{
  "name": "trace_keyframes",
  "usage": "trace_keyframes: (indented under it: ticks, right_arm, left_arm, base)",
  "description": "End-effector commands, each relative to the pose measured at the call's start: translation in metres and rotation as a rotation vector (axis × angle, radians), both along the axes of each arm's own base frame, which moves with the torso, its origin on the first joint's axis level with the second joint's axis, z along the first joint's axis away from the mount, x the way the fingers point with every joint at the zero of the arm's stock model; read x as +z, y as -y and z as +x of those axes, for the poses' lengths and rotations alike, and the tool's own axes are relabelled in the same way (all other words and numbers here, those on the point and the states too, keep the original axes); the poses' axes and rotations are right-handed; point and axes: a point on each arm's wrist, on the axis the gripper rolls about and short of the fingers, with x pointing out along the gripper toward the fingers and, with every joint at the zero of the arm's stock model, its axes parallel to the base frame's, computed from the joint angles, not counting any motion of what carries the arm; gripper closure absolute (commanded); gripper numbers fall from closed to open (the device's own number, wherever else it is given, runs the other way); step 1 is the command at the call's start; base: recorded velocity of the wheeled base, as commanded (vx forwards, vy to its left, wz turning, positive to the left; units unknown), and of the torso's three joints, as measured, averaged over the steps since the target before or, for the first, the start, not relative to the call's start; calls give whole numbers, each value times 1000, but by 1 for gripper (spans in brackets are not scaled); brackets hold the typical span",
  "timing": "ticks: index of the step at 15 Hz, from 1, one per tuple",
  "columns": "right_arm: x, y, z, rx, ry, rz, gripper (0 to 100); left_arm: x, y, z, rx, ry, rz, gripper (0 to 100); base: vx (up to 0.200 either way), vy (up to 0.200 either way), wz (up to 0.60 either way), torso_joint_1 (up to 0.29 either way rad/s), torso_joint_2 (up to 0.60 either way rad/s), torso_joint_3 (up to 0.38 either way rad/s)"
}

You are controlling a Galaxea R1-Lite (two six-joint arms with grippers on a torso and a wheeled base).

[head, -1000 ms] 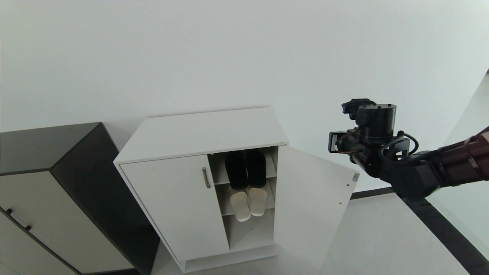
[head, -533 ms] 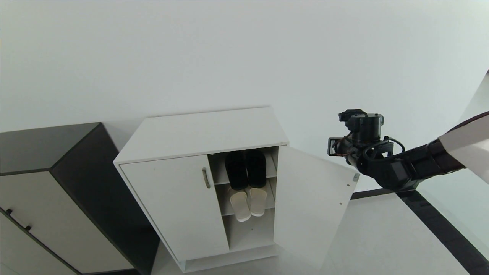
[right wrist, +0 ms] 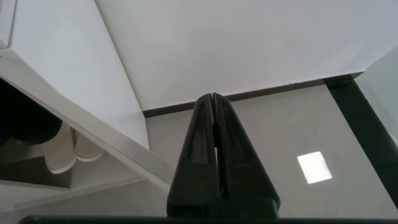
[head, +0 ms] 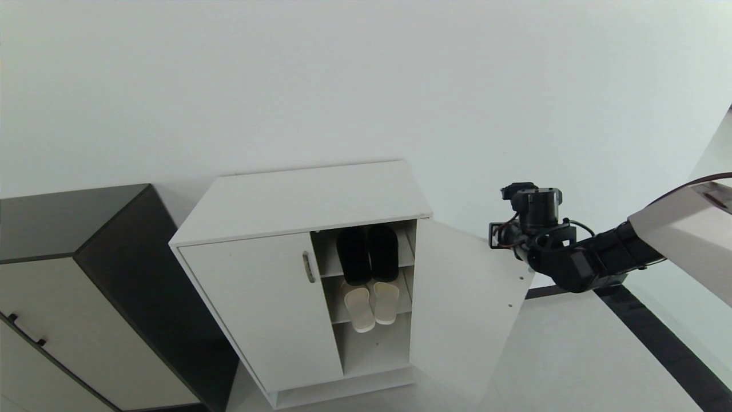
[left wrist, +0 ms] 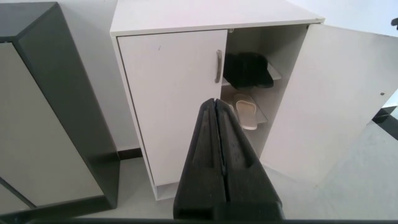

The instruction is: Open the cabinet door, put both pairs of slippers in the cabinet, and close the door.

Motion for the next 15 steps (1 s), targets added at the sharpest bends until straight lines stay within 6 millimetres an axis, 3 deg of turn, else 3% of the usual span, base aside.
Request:
trace_keyframes:
  ticks: [1, 9, 15]
  right_arm:
    - [-6, -1, 1, 3, -14, -5, 100]
    - [-11, -16, -17, 52, -57, -21, 100]
    - [2, -50, -65, 180, -69, -29, 100]
  left_arm:
    - [0, 0, 0, 0, 0, 0, 100]
    - [0, 0, 0, 0, 0, 0, 100]
    - [0, 0, 0, 0, 0, -2, 100]
  base:
    - [0, 0, 0, 0, 0, 0]
    - [0, 0, 0, 0, 0, 0]
    - [0, 0, 0, 0, 0, 0]
